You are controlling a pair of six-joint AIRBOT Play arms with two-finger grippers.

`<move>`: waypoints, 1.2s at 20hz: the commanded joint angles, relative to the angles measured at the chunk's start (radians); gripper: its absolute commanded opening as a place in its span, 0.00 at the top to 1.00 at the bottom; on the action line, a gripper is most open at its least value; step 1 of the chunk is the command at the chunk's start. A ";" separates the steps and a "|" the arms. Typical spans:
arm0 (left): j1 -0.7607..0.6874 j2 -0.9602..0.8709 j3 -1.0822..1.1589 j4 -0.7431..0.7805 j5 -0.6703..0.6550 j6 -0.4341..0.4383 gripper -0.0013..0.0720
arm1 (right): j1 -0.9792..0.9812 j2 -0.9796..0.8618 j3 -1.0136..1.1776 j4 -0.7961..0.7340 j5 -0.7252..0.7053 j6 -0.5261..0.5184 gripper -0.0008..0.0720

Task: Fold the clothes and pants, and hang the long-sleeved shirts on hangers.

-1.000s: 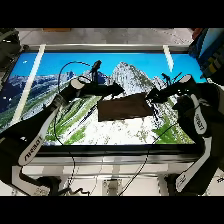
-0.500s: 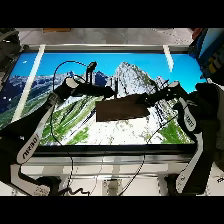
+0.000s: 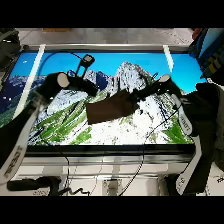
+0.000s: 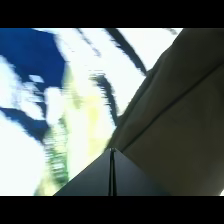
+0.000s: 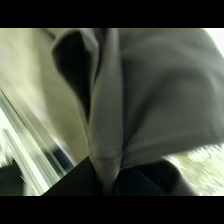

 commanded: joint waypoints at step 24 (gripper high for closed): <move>0.090 0.335 0.001 0.301 -0.211 0.000 0.96 | -1.203 0.734 0.208 -0.741 0.409 0.658 0.69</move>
